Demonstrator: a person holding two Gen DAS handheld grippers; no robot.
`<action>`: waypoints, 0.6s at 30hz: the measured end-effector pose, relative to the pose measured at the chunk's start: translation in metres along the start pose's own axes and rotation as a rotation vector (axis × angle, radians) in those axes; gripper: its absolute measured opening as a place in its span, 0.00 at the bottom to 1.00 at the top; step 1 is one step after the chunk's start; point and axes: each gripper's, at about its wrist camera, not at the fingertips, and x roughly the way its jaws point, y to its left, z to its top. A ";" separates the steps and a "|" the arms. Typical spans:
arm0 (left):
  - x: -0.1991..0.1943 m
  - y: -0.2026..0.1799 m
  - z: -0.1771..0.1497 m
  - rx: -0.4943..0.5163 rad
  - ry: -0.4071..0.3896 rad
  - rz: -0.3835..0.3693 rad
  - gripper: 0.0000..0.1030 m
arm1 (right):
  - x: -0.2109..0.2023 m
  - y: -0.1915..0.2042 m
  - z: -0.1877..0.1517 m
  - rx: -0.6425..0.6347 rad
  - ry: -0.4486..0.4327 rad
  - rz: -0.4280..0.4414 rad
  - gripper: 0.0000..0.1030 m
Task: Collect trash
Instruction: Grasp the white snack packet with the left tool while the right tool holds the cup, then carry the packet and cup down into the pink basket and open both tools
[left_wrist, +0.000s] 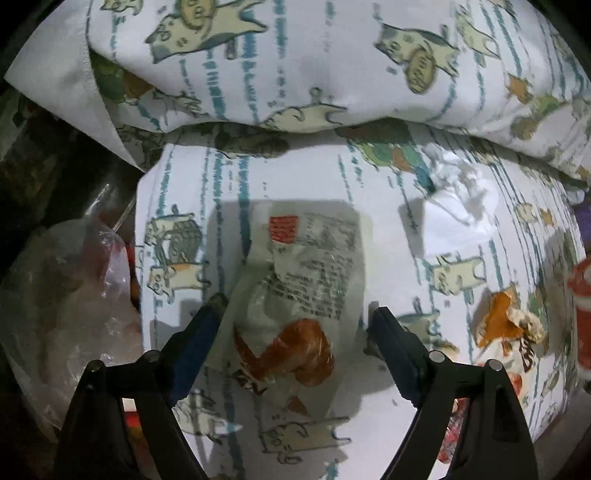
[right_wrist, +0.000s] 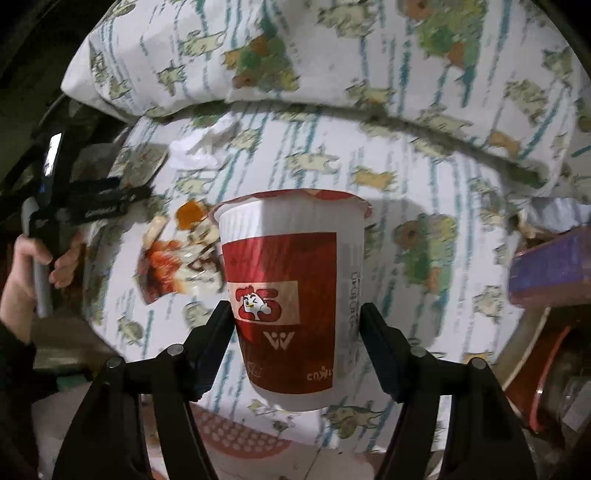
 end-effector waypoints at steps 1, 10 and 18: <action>-0.003 -0.004 -0.002 0.019 -0.004 0.001 0.76 | -0.002 -0.001 0.000 0.005 -0.007 -0.011 0.66; -0.030 -0.018 -0.016 0.002 0.004 -0.069 0.54 | -0.030 -0.009 -0.004 0.057 -0.079 -0.019 0.66; -0.130 -0.034 -0.023 -0.002 -0.227 -0.110 0.52 | -0.073 0.000 -0.015 0.078 -0.256 0.039 0.66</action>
